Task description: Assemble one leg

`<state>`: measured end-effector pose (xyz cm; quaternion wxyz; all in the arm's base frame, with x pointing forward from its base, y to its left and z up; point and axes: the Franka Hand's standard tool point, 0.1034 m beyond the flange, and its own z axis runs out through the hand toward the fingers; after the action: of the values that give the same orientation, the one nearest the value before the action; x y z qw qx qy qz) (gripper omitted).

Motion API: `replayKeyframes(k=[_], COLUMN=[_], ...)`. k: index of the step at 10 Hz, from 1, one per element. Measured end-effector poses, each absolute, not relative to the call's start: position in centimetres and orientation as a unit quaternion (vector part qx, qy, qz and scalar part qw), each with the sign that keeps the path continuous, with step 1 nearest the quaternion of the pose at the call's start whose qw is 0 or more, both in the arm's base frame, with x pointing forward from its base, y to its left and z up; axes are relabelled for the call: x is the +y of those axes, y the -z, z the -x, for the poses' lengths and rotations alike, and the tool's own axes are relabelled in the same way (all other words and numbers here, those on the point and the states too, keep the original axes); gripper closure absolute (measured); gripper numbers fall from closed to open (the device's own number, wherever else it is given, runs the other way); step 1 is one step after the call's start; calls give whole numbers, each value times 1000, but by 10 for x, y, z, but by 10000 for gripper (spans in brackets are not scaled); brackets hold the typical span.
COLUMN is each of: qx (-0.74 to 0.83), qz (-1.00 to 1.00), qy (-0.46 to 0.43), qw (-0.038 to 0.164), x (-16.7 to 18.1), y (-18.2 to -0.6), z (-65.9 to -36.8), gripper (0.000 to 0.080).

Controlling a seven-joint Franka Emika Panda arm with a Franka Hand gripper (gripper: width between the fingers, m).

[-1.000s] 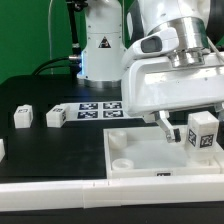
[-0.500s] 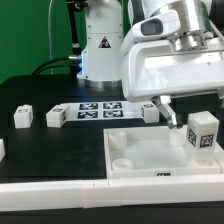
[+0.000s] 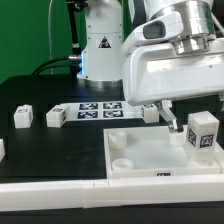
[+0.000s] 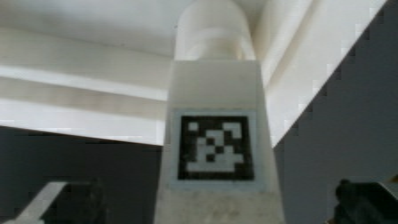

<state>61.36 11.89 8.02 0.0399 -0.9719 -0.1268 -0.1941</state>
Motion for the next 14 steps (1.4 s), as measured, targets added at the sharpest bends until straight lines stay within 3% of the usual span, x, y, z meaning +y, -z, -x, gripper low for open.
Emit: replayKeyframes(k=[6,9,10,11,12,14], qx=[-137,-136,-136,-136,-135,-134], qz=[986,987,987,987,987,987], qy=[-71,-54,-54,-54,-54,-54], qw=[68,67,67,66,64,65], x=[126,123,122,122,119,119], y=[-83,-80,-80,-80,-80,-80], z=[-611,-614,-614,-614,-614,-615], gripper=[150,177,356,356,503,503])
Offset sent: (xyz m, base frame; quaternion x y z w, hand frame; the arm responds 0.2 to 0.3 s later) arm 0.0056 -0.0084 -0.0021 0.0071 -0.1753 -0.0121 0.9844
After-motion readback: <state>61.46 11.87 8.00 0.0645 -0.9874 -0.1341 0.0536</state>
